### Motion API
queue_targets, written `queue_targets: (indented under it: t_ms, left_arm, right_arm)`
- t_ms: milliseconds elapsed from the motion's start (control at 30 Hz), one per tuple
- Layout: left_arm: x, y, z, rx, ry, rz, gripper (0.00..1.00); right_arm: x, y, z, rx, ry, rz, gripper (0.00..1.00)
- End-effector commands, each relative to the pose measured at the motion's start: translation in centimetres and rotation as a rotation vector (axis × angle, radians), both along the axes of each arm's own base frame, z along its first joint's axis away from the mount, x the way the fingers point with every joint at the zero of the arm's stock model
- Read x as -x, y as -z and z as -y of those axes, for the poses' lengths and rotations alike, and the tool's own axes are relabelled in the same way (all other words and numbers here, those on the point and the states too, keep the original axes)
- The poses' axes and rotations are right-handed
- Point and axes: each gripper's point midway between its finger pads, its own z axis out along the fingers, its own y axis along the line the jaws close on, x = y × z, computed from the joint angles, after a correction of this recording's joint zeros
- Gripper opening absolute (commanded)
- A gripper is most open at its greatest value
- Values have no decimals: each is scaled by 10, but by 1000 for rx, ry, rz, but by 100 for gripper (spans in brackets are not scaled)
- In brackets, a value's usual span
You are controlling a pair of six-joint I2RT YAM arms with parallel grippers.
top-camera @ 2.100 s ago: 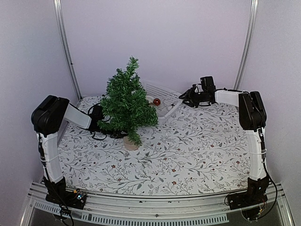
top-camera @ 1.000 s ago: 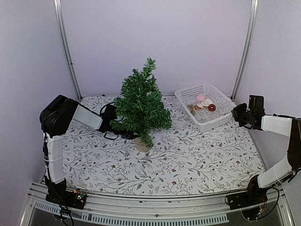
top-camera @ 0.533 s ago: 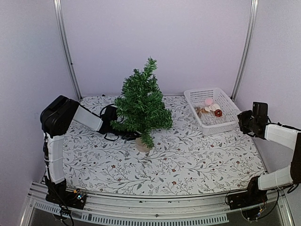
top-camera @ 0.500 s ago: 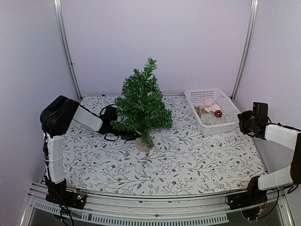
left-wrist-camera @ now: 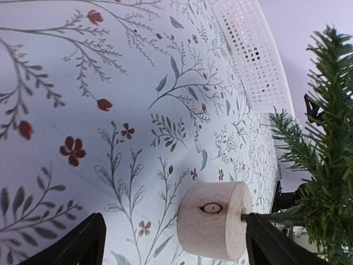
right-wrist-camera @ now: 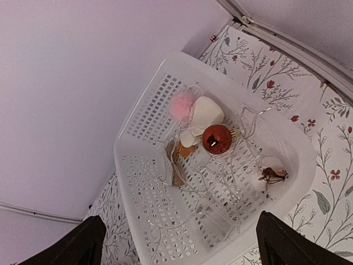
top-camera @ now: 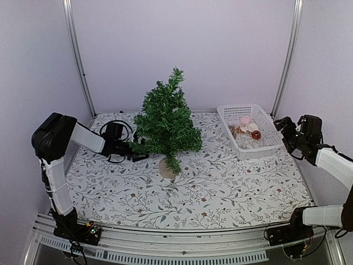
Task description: Decorate the small christmas tree
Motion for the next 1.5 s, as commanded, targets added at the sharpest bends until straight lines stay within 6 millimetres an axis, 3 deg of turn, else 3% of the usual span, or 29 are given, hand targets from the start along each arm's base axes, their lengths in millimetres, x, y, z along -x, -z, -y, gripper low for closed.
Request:
queue_targets:
  t_ms: [0,67,300,433,633,933,1267,1467]
  left_arm:
    - [-9,-24,-35,-2,-115,56,91]
    - [-8,-33,-50,-15,-159,89,92]
    - [-3,-66,-88,-53,-284,197,92]
    - [1,-87,-94,-47,-320,254,91]
    - [9,-111,-105,-40,-388,327,89]
    - [20,-143,-115,-53,-428,442,89]
    - [27,-166,-122,-69,-449,515,86]
    - [29,-168,-122,-75,-449,523,85]
  right_arm:
    - [10,-37,-36,134,-275,125,99]
    - [20,-39,-52,146,-373,142,98]
    - [61,-13,-99,224,-584,88,88]
    - [68,15,-113,201,-601,21,83]
    - [73,50,-154,212,-653,-46,76]
    - [58,83,-160,264,-643,-79,69]
    - [36,96,-178,257,-661,-50,54]
    - [28,105,-181,259,-652,-42,43]
